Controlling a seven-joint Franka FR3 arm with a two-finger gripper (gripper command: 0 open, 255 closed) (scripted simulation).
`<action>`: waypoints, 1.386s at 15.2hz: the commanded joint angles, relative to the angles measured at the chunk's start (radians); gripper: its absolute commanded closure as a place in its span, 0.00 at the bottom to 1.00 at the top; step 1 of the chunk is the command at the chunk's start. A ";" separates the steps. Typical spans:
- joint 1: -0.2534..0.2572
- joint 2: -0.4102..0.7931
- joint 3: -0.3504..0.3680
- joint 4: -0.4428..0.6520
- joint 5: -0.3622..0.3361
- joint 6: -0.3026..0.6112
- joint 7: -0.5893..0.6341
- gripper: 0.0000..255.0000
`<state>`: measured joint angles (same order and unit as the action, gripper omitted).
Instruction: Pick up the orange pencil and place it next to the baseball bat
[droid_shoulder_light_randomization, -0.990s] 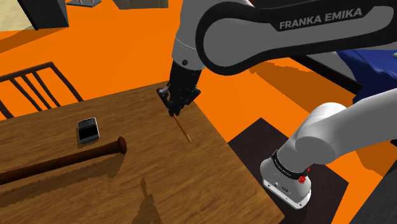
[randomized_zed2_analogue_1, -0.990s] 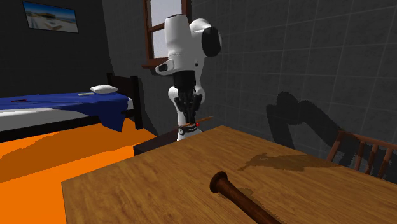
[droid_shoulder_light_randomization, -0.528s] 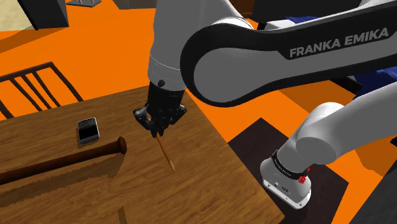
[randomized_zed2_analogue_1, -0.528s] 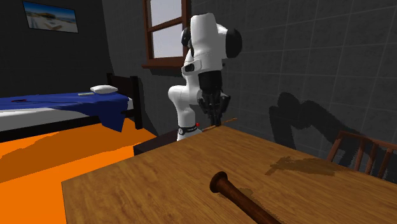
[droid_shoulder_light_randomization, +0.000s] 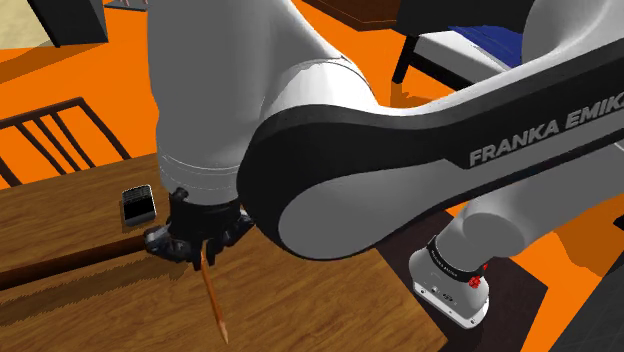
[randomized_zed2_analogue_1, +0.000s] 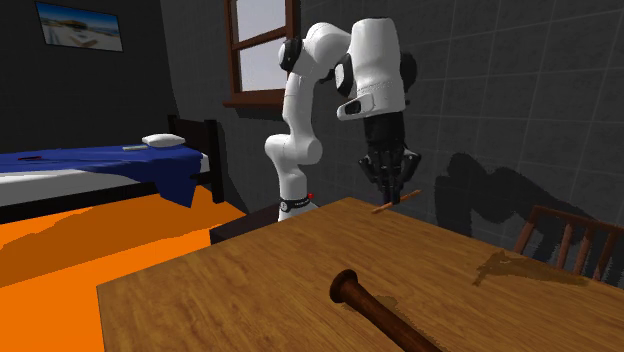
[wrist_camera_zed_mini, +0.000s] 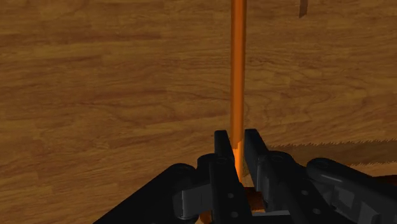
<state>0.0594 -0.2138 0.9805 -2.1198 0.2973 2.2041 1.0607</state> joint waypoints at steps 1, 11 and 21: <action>-0.025 0.079 0.079 0.060 -0.089 0.008 0.103 1.00; 0.338 0.608 0.060 0.439 -0.702 -0.107 0.637 1.00; 0.559 0.786 -0.045 0.607 -0.841 -0.137 0.740 1.00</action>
<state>0.6181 0.5690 0.9379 -1.5035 -0.5394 2.0566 1.7968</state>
